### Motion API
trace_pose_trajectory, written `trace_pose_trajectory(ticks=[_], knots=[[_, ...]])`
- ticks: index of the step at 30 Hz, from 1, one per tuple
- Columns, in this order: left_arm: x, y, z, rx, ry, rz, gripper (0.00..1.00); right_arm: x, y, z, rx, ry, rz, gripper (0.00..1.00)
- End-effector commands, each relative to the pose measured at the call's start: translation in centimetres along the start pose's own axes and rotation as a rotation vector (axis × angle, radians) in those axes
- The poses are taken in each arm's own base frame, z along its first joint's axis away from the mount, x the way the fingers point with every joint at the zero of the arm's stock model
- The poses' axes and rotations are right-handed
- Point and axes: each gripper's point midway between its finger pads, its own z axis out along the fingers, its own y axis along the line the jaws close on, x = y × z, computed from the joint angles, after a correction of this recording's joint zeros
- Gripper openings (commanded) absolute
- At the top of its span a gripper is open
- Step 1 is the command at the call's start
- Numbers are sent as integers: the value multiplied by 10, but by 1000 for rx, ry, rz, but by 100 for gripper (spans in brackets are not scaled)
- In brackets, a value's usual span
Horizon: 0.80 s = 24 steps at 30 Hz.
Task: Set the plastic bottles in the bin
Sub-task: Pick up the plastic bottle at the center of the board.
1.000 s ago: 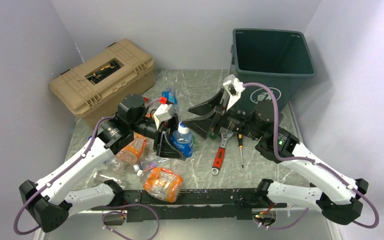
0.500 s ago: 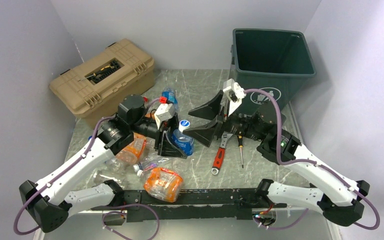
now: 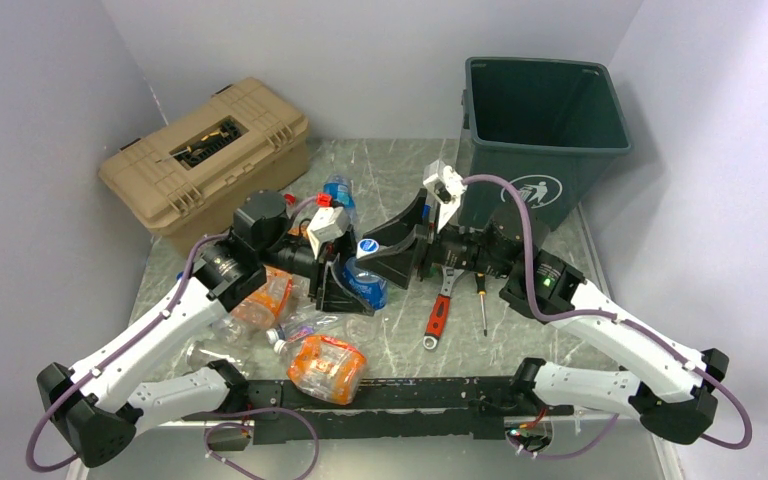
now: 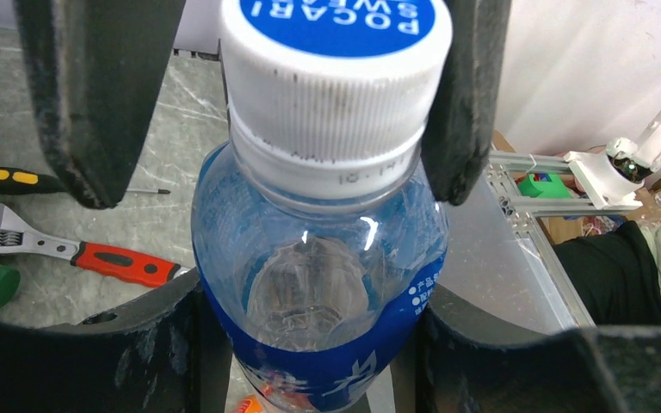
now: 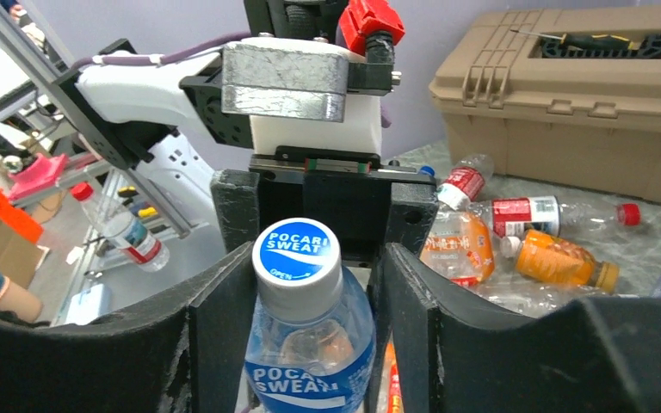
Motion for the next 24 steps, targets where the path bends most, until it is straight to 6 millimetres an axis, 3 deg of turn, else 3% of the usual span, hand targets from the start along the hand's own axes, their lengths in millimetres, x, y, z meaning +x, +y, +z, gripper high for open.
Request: trace_pose_trajectory(ticks=[1,4,7,9,12,13,14,15,18,24], knots=[[-9,-8,-2,16,-26,64,25,-25,12,2,-45,-91,-18,53],[-9,-8,-3,12,-28,64,25,-22,12,5,-54,-77,-12,38],[-9,-8,-3,6,-31,67,26,-19,12,6,-53,-58,-17,16],[-8,-7,-3,-3,-33,67,34,-20,10,3,-30,-47,-28,0],[-9,-4,-4,-35,-40,71,58,-27,8,-6,9,-48,-57,0],[-10,-2,-5,-55,-46,74,72,-31,6,-10,31,-50,-72,0],[-10,-1,-6,-72,-53,77,96,-36,5,-15,56,-55,-90,0],[-11,0,-7,-91,-60,83,99,-41,2,-20,88,-56,-110,0],[-16,10,-11,-172,-98,90,100,-68,-13,-45,250,-70,-192,0],[-26,28,-25,-350,-174,139,99,-165,-60,-132,791,-257,-382,0]])
